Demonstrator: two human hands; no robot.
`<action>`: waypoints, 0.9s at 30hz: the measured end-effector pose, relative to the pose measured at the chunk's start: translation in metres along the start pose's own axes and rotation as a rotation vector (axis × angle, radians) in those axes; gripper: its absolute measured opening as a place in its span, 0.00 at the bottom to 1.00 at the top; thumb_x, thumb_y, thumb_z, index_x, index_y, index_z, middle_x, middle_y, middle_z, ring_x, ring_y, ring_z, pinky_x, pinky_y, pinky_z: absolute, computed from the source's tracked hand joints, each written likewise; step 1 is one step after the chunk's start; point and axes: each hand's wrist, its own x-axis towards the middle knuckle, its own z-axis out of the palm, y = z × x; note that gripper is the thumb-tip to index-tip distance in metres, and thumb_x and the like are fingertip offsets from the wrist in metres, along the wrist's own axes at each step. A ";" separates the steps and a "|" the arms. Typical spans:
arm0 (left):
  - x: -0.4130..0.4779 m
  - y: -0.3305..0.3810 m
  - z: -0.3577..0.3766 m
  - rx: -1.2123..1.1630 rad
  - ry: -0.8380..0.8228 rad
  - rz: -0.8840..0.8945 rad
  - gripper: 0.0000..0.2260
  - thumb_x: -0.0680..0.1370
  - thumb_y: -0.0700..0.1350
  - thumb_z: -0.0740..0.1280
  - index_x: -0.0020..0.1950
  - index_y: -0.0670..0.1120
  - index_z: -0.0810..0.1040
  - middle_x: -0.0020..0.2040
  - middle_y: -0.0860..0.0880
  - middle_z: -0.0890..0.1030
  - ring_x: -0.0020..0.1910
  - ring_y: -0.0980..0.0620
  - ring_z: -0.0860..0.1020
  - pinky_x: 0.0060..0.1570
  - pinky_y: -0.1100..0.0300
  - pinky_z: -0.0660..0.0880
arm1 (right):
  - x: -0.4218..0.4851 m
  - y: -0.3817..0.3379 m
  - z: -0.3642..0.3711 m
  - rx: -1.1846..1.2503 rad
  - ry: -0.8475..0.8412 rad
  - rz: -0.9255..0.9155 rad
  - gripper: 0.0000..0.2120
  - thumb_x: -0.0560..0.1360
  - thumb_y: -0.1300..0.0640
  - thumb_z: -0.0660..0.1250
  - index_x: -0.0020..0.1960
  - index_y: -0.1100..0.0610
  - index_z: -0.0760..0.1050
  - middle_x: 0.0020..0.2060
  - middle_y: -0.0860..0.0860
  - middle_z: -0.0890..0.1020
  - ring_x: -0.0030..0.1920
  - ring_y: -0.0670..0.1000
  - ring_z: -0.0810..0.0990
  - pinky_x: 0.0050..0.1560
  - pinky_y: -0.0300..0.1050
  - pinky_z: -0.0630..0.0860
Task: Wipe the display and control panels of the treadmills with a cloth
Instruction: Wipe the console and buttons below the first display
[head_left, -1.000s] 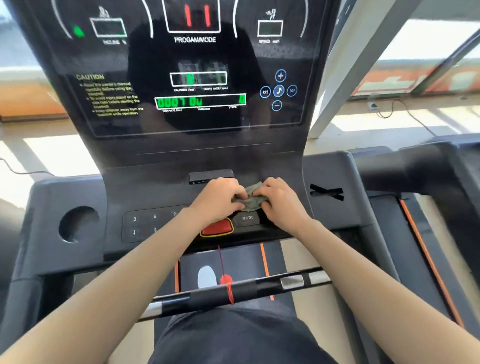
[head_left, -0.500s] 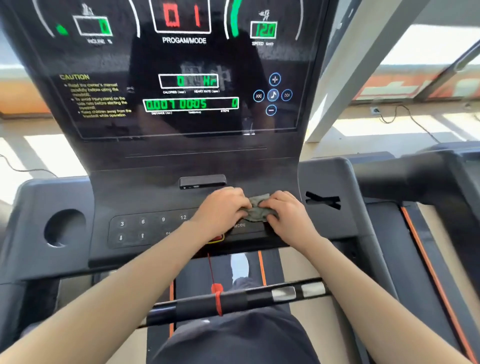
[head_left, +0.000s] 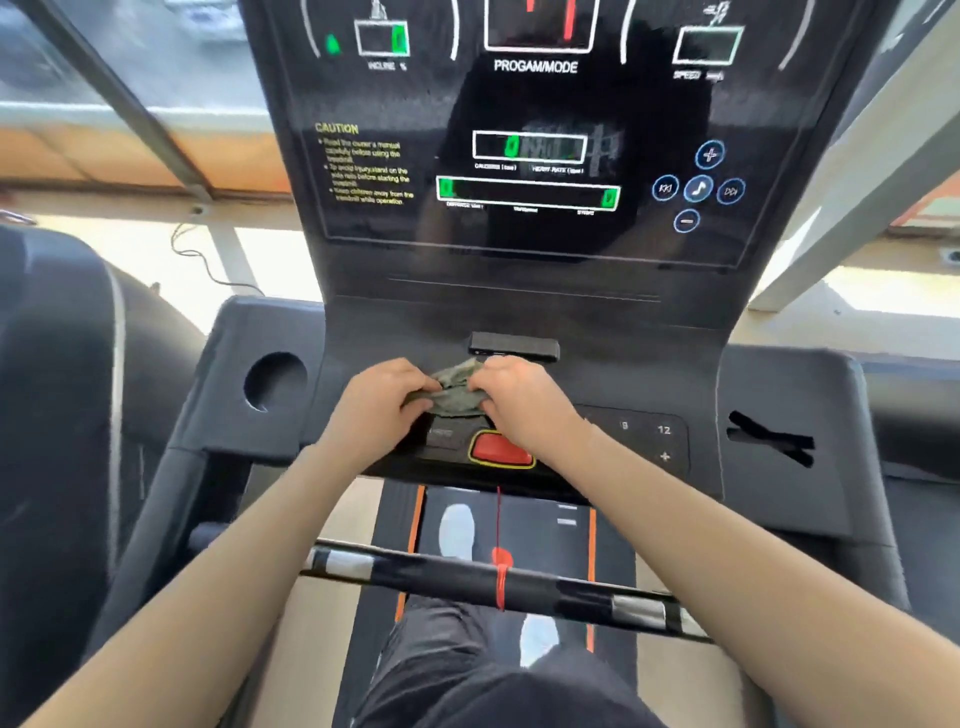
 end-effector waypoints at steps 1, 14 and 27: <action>-0.005 -0.010 -0.005 -0.001 0.030 -0.028 0.08 0.74 0.40 0.76 0.53 0.45 0.87 0.48 0.48 0.84 0.48 0.44 0.82 0.50 0.52 0.78 | 0.012 -0.009 0.004 -0.006 0.000 -0.011 0.08 0.66 0.68 0.69 0.43 0.60 0.80 0.40 0.56 0.79 0.45 0.62 0.79 0.44 0.56 0.79; -0.071 -0.073 -0.009 -0.102 0.201 -0.124 0.09 0.73 0.35 0.75 0.51 0.44 0.87 0.46 0.49 0.83 0.44 0.45 0.78 0.47 0.63 0.69 | 0.016 -0.091 0.060 -0.075 0.116 -0.050 0.12 0.67 0.69 0.72 0.48 0.58 0.81 0.41 0.54 0.77 0.42 0.57 0.75 0.43 0.51 0.77; -0.070 0.025 0.030 -0.194 0.238 0.108 0.07 0.73 0.38 0.73 0.50 0.43 0.85 0.46 0.50 0.83 0.45 0.49 0.79 0.49 0.58 0.75 | -0.079 -0.055 0.018 0.078 0.378 0.091 0.10 0.70 0.61 0.63 0.47 0.61 0.82 0.40 0.54 0.77 0.40 0.57 0.78 0.40 0.47 0.77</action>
